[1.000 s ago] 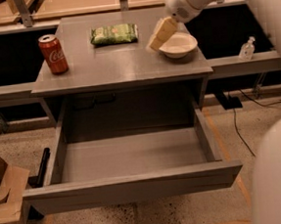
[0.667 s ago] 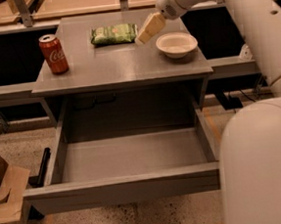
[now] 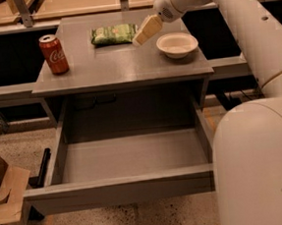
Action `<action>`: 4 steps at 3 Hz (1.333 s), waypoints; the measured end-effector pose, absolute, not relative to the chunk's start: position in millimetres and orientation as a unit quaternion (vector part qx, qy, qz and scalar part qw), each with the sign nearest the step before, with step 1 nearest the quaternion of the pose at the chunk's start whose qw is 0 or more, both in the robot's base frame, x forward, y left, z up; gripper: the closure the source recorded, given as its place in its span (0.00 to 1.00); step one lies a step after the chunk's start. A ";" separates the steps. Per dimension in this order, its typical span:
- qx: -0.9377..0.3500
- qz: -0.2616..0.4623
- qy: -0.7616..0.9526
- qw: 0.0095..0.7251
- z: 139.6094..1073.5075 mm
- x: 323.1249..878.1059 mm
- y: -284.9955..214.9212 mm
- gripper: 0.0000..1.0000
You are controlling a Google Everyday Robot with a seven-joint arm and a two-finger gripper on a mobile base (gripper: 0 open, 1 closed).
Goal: Place green jalapeno chip bag into top drawer
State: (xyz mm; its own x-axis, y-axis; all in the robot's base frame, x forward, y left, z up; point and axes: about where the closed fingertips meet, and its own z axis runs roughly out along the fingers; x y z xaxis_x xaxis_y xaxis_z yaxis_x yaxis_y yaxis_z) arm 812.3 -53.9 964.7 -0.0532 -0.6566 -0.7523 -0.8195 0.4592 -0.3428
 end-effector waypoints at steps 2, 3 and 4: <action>-0.503 0.127 0.704 0.485 922.0 868.9 15.6 0.00; -0.471 0.141 0.717 0.495 900.5 897.2 31.1 0.00; -0.379 0.153 0.756 0.511 869.8 942.6 36.3 0.00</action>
Offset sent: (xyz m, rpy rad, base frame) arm 0.1032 0.0932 -0.0533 0.1517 -0.0206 0.0290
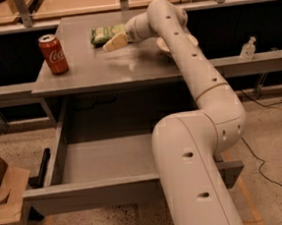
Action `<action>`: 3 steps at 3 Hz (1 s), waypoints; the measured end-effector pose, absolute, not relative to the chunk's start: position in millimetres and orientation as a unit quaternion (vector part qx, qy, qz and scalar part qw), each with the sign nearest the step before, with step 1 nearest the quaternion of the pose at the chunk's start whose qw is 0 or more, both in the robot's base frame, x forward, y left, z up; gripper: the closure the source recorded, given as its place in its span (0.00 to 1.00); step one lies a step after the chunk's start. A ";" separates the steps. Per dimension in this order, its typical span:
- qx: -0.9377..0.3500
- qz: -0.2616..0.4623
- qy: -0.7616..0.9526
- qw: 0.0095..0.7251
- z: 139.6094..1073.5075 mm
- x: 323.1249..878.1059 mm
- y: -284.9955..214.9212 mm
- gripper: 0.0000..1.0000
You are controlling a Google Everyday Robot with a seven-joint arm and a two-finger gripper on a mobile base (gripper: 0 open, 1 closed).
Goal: Place green jalapeno chip bag into top drawer
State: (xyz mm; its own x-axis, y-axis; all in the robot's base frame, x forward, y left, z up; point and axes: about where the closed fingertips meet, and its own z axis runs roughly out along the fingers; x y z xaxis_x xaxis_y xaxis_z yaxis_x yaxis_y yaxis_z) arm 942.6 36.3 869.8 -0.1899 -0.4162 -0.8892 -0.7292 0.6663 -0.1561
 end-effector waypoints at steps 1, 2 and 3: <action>-0.331 0.161 0.770 0.522 860.6 960.7 34.2 0.00; -0.292 0.172 0.776 0.531 853.4 973.8 32.2 0.18; -0.272 0.179 0.778 0.537 850.1 980.8 31.0 0.41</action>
Offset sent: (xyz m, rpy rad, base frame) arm 0.0704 -0.0158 -0.0111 0.2050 0.0424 -0.2059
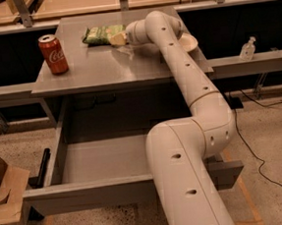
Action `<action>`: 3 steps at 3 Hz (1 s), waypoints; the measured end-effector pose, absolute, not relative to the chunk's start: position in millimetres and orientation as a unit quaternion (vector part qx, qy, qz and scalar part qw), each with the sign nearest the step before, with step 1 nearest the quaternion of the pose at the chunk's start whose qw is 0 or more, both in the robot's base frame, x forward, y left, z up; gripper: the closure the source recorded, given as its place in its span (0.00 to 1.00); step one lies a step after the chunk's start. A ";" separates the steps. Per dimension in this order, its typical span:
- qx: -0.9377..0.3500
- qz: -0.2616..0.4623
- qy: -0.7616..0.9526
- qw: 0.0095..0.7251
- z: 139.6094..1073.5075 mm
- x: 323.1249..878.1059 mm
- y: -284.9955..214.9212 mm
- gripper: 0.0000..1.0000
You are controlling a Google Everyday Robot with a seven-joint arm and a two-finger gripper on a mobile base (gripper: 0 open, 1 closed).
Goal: Place green jalapeno chip bag into top drawer
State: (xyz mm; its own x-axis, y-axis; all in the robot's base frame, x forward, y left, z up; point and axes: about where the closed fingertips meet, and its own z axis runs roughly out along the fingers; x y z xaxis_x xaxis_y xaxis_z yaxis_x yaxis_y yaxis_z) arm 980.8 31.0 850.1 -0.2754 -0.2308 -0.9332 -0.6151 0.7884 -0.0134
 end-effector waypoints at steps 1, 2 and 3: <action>-0.263 0.178 0.779 0.541 848.1 984.6 27.2 0.65; -0.269 0.170 0.776 0.545 852.6 984.8 25.2 0.87; -0.311 0.153 0.760 0.549 881.6 970.0 18.0 1.00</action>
Offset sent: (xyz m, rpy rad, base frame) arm 0.0121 -0.0168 0.0174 -0.0270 -0.0493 -0.0179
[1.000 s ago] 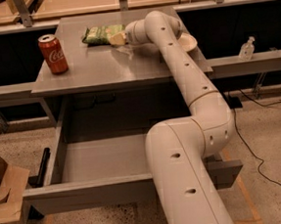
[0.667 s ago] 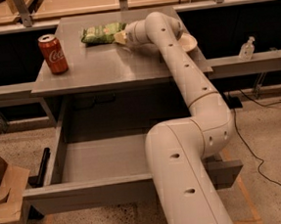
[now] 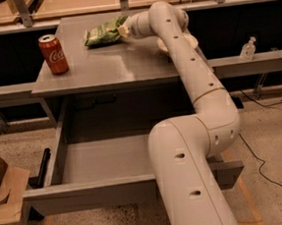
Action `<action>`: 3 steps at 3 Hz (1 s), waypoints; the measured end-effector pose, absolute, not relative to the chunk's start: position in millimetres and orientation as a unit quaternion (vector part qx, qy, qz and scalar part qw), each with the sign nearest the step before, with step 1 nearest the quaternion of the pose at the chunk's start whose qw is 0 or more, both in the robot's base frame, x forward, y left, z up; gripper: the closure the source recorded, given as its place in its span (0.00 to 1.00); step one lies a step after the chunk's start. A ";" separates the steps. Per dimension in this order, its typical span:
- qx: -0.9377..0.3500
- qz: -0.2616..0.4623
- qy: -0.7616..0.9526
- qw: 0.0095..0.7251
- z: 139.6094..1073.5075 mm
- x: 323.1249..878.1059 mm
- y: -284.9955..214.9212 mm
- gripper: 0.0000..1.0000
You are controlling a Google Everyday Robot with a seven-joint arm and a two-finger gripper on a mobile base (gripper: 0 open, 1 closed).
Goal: Place green jalapeno chip bag into top drawer
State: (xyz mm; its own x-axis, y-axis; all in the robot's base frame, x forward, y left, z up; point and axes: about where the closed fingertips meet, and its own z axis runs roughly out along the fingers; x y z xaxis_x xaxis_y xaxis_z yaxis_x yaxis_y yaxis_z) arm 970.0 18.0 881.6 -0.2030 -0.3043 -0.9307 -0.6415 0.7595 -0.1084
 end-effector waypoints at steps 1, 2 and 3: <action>-0.373 0.146 0.743 0.537 921.0 931.6 -4.0 1.00; -0.425 0.157 0.736 0.503 947.8 877.3 -28.8 1.00; -0.448 0.180 0.725 0.490 1010.2 783.0 -58.5 1.00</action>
Offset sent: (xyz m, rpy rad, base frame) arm -0.2407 -0.0766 0.0761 -0.2280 0.0708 0.3483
